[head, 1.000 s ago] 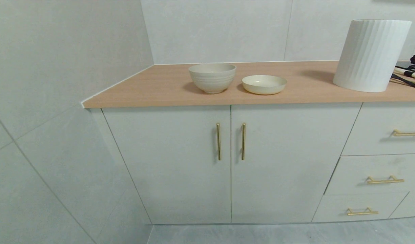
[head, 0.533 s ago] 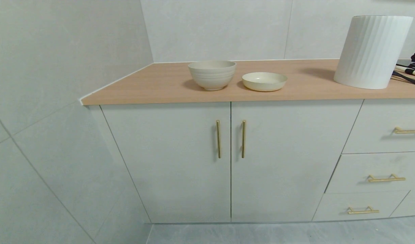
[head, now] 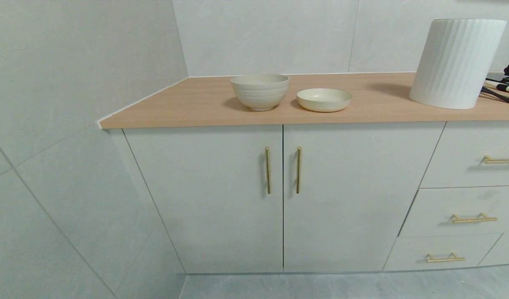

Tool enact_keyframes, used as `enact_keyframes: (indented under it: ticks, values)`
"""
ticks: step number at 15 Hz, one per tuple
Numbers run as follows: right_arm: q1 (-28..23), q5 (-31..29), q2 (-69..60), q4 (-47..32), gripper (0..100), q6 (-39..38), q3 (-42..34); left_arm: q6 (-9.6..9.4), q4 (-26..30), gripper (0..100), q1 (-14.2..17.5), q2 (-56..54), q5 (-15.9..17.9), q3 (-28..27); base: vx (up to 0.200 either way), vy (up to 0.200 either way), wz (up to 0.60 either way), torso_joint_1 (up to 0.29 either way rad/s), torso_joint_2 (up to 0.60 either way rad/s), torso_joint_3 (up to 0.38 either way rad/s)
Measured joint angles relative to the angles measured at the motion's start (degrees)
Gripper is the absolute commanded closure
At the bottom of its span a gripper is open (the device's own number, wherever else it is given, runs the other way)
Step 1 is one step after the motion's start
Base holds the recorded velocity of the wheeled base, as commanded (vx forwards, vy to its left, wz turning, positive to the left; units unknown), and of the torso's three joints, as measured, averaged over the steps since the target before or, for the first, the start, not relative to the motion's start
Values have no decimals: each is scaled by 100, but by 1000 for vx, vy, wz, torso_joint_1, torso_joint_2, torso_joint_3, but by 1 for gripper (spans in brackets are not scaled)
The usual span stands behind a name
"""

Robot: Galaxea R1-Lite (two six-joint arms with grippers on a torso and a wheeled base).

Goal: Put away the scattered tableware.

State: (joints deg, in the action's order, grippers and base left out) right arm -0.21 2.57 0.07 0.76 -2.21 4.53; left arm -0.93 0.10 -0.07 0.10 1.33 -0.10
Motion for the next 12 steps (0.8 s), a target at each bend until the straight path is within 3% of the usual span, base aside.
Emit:
enact_keyframes:
  ticks: [3, 9, 12]
  values:
    - [11, 944, 240, -135, 0, -121, 301, 4, 0, 0, -4, 0, 0, 0, 0, 0, 0, 0, 0, 0]
    - [119, 1590, 2092, -44, 0, -116, 902, -5, 0, 0, 0, 0, 0, 0, 0, 0, 0, 0, 0, 0]
    - [631, 1710, 3515, 285, 0, -107, 1370, -9, 0, 0, -4, 0, 0, 0, 0, 0, 0, 0, 0, 0]
